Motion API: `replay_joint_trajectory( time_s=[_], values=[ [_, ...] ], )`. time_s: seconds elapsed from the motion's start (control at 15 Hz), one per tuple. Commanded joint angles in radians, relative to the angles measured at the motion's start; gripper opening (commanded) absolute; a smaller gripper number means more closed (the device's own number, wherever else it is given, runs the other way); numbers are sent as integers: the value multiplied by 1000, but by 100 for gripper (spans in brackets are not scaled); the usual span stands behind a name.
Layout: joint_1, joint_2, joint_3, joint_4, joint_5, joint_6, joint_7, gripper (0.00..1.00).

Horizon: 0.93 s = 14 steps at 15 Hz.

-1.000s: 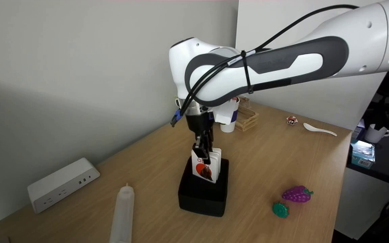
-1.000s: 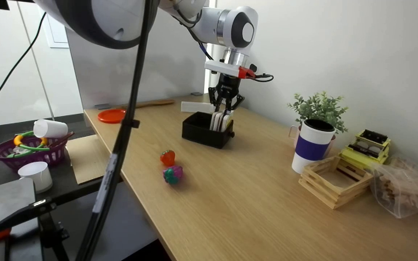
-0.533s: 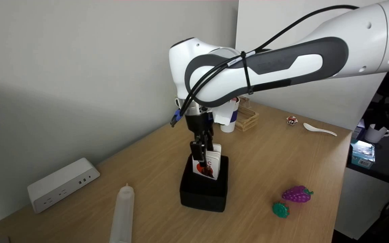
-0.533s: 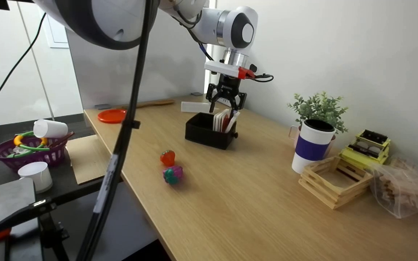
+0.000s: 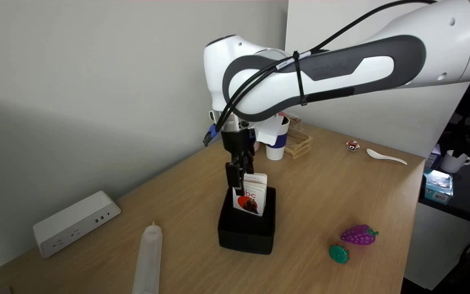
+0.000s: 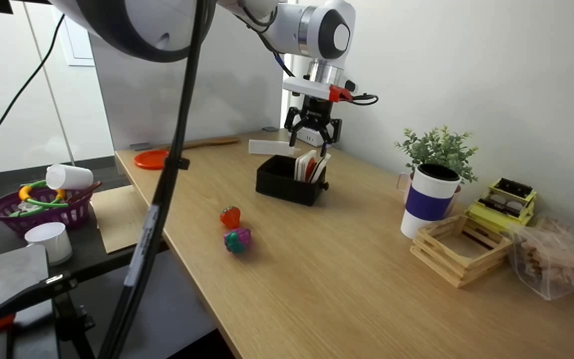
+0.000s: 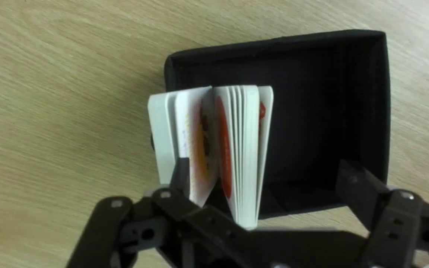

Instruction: Place the two small books inside the black box

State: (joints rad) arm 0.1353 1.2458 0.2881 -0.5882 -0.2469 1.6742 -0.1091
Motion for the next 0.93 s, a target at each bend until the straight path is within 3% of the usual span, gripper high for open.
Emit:
replay_joint_trajectory(
  time_s=[0.0, 0.33, 0.4, 0.87],
  values=[
    [-3, -65, 0, -38, -10, 8, -4, 100],
    [-6, -126, 6, -51, -5, 5, -7, 100],
    [0, -84, 2, -1, 0, 1, -1, 100],
    [0, -95, 3, -5, 0, 0, -1, 100]
  ],
)
